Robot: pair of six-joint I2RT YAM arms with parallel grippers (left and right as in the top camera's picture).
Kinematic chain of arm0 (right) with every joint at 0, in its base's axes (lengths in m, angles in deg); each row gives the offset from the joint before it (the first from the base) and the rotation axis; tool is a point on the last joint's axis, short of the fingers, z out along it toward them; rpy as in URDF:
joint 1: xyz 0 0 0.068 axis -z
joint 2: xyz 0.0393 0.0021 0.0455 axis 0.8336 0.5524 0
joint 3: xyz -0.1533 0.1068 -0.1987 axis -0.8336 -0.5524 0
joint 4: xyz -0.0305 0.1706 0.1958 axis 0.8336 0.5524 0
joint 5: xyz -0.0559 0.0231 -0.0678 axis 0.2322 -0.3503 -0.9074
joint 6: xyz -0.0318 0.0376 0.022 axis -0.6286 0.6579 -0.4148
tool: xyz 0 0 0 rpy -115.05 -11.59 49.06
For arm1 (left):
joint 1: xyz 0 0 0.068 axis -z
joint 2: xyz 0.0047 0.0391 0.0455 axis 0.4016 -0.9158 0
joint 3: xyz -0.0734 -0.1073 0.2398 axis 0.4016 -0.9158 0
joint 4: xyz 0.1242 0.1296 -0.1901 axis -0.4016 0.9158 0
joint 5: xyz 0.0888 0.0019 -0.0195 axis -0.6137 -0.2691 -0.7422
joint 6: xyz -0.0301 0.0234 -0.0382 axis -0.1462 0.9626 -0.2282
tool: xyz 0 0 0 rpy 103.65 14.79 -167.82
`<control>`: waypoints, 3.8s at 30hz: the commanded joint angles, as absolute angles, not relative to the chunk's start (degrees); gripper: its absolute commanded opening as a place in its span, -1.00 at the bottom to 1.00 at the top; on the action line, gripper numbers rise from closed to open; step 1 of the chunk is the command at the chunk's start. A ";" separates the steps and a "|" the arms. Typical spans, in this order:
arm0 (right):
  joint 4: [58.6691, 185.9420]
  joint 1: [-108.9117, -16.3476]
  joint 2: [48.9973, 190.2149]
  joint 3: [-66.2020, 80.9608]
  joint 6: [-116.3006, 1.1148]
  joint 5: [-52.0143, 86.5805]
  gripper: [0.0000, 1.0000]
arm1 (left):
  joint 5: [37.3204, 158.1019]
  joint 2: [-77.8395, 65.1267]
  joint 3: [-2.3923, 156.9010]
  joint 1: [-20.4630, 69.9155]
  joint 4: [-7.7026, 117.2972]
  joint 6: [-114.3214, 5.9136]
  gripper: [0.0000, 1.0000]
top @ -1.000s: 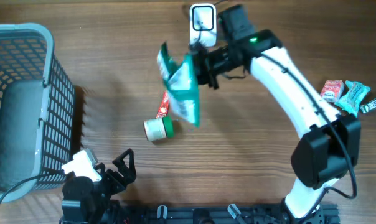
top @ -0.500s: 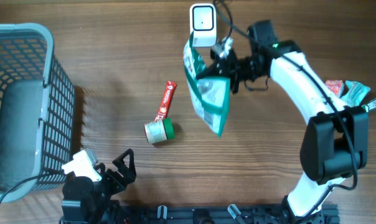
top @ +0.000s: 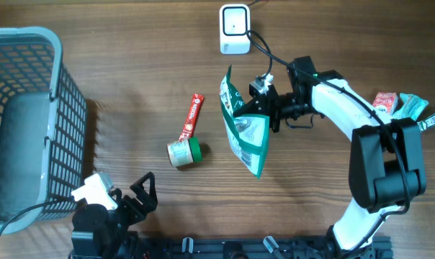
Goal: Scan the item barcode
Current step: 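Hold the gloves pack in front of the white scanner, then carry the gloves pack to the right edge and release it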
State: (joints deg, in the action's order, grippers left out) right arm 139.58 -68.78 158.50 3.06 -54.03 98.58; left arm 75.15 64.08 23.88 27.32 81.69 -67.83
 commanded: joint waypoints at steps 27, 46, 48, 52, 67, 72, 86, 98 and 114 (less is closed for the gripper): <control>137.20 -58.53 150.22 2.93 -41.55 46.65 -0.92 | 75.42 64.16 23.62 26.99 81.50 -67.94 1.00; 106.69 -73.48 153.45 16.68 -33.99 1.36 -0.91 | 75.44 64.16 23.62 26.99 81.50 -67.94 1.00; 106.93 -73.77 162.39 26.91 -33.97 1.01 -0.91 | 75.44 64.16 23.62 26.99 81.50 -67.94 1.00; 110.23 -73.98 175.35 45.51 -33.31 2.63 -0.91 | 75.44 64.16 23.62 26.99 81.50 -67.94 1.00; 110.23 -76.17 186.32 60.92 -29.31 -8.06 -0.91 | 75.44 64.16 23.62 26.99 81.50 -67.94 1.00; 139.34 -70.18 183.44 71.98 -26.36 -13.11 -0.91 | 75.44 64.16 23.62 26.99 81.50 -67.94 1.00; 151.30 -34.38 185.97 60.24 -36.37 7.24 -0.85 | 75.44 64.16 23.62 26.99 81.50 -67.94 1.00; 153.79 -23.60 183.83 63.85 -44.50 35.63 0.99 | 75.44 64.16 23.62 26.99 81.50 -67.94 0.99; 170.82 -63.38 172.07 59.43 -44.52 28.27 0.99 | 75.42 64.16 23.62 26.99 81.50 -67.94 1.00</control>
State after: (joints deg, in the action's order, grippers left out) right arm 172.74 -55.80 172.25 62.29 -44.00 29.56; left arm 75.15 64.06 23.88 27.32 81.69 -67.81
